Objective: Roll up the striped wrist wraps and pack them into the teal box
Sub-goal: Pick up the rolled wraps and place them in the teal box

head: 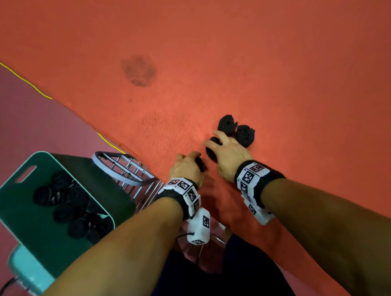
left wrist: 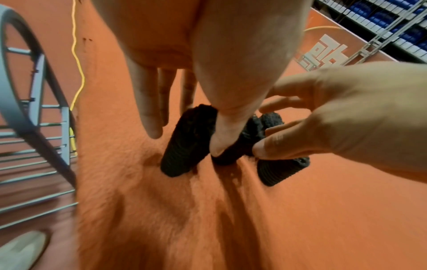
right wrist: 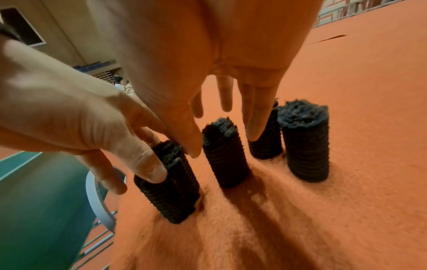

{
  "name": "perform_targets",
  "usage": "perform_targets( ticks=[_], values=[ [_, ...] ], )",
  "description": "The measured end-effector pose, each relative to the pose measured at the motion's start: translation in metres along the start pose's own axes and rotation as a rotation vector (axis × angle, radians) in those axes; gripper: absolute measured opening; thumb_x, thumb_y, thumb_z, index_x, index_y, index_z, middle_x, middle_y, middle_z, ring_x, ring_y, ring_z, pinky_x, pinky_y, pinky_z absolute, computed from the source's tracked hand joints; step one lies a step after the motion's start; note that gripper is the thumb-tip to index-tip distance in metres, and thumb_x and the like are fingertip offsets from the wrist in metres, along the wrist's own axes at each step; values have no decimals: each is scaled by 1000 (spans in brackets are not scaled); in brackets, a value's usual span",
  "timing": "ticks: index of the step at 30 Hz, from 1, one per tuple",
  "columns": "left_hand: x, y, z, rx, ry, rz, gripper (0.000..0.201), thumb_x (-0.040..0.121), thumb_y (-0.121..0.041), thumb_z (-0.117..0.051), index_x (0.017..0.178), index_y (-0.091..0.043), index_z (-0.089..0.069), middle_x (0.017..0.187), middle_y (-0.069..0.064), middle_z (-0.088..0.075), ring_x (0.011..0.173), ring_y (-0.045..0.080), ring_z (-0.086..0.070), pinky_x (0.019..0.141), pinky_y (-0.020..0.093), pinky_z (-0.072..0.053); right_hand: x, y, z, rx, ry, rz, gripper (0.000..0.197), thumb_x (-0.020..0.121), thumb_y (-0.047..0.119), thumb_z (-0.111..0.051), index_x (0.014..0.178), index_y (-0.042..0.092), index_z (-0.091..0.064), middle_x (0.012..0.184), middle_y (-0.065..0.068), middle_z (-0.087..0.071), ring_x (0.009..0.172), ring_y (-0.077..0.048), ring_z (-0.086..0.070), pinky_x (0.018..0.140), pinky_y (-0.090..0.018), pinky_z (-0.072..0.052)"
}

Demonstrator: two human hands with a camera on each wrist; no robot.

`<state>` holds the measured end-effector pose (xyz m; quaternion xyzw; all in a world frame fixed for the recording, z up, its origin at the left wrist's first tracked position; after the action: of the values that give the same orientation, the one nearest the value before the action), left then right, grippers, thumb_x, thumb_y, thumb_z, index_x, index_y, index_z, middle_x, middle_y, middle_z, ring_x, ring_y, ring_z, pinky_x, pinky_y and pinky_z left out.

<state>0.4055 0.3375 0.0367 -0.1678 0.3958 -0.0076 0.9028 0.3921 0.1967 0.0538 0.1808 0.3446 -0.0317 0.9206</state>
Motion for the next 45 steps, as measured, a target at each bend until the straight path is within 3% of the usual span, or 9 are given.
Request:
perform_targets(
  ticks=[3,7,12,17,22,30,37,45],
  values=[
    [3,7,-5,-32,-47,4,48,91,-25,-68,137,-32,-55,126,11,-56,115,33,-59,97,38,-47,16,0,-8,-24,27,-12,67,91,2,-48,152,29,-38,164,-4,-14,138,-36,-38,105,-42,-44],
    [0,17,-1,-102,-71,11,43,86,-25,-70,128,-30,-60,120,11,-60,110,32,-60,91,36,-47,25,6,-14,-44,-23,-63,46,92,4,-51,137,16,-51,135,-12,-38,110,-40,-55,84,-41,-46],
    [-16,39,30,-190,-117,9,41,82,-28,-71,122,-30,-61,119,11,-63,110,33,-61,91,35,-48,16,42,-6,-27,-67,-61,45,87,13,-59,132,17,-54,130,-12,-43,104,-42,-59,86,-44,-50],
    [-41,73,90,-239,-247,-13,41,78,-32,-70,118,-31,-62,116,10,-66,108,34,-62,87,38,-49,7,116,20,-66,-142,72,40,85,19,-63,125,17,-58,126,-11,-47,103,-40,-60,86,-43,-50],
    [-74,141,145,-299,-412,33,41,79,-33,-68,119,-36,-63,118,7,-64,111,33,-60,88,37,-48,4,211,34,-148,-189,209,40,84,22,-64,123,18,-58,125,-10,-47,101,-39,-60,84,-42,-49],
    [-117,283,173,-472,-517,242,37,76,-33,-71,111,-42,-64,112,1,-64,107,31,-61,91,37,-49,-1,341,-9,-222,-123,433,40,84,25,-64,123,21,-58,125,-5,-47,97,-36,-60,80,-38,-47],
    [-120,353,149,-513,-389,327,39,75,-31,-73,111,-43,-65,117,3,-63,107,29,-61,91,36,-51,15,393,-61,-379,11,483,43,86,26,-65,128,20,-55,126,-7,-46,101,-35,-59,82,-40,-51],
    [-87,370,110,-514,-158,298,46,78,-26,-77,120,-39,-64,127,5,-60,111,30,-63,94,36,-51,49,401,-103,-506,135,322,36,90,8,-58,125,10,-52,124,-15,-42,106,-41,-58,89,-44,-50]
  ],
)
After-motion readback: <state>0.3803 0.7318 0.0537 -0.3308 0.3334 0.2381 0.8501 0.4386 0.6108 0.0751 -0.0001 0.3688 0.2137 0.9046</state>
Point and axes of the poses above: each hand's wrist, its own x-axis towards the middle knuckle, its own z-axis out of the back of the hand, y = z × x, the point moved 1 cm from there along x, towards the middle knuckle
